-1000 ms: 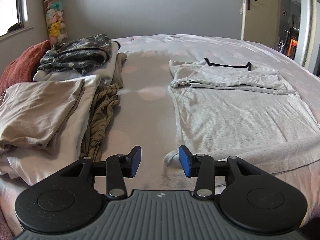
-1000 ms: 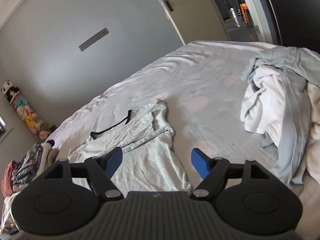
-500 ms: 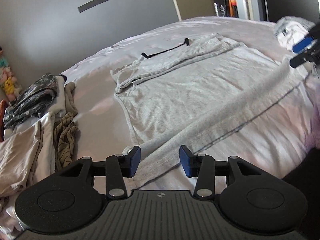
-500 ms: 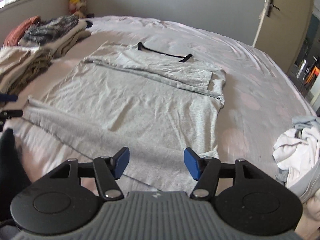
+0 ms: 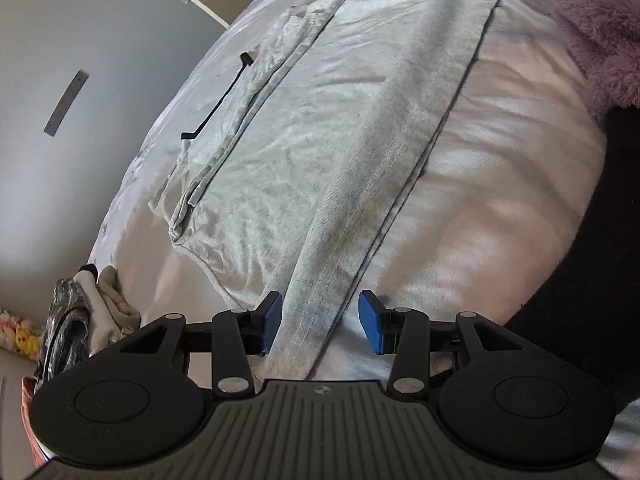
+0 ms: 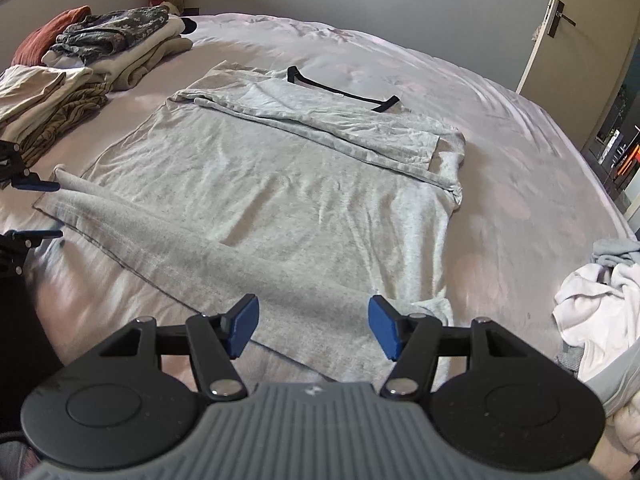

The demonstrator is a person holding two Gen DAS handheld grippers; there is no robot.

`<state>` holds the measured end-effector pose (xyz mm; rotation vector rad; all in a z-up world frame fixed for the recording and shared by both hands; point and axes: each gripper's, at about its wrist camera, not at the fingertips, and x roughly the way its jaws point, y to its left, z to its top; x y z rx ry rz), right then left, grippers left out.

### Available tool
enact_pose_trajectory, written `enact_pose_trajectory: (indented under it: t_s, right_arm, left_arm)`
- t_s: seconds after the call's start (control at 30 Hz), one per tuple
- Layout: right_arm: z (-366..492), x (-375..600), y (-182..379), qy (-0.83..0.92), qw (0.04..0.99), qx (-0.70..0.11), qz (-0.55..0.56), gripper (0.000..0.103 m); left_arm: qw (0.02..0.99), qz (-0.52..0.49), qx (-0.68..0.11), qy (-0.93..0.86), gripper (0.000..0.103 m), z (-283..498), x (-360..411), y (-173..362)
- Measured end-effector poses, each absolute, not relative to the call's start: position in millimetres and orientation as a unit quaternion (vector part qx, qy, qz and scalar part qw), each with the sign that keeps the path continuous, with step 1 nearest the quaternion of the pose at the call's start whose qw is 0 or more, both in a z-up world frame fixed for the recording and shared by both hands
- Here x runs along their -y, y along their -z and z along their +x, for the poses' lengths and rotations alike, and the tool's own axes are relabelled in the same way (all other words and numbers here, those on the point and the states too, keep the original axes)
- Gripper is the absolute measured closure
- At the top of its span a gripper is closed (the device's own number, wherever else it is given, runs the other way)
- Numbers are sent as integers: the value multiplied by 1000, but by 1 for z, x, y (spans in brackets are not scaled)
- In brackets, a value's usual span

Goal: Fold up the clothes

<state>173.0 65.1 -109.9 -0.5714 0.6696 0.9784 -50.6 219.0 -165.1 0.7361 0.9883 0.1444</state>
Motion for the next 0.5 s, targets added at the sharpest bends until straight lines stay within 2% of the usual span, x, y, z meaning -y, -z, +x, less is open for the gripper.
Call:
enact_pose_trajectory:
  t_s: [0.13, 0.2, 0.33, 0.5]
  right_arm:
    - [175, -64, 110, -454, 793, -316, -255, 39]
    - [176, -64, 110, -454, 793, -318, -252, 39]
    - [181, -62, 110, -453, 795, -327, -236, 38]
    - [186, -59, 109, -454, 797, -334, -219, 38]
  left_arm:
    - [792, 359, -492, -32, 63, -42, -221, 168]
    - [779, 365, -510, -5, 69, -37, -223, 170]
    - [765, 369, -526, 29, 70, -29, -228, 178]
    - [779, 331, -529, 54, 70, -25, -246, 175]
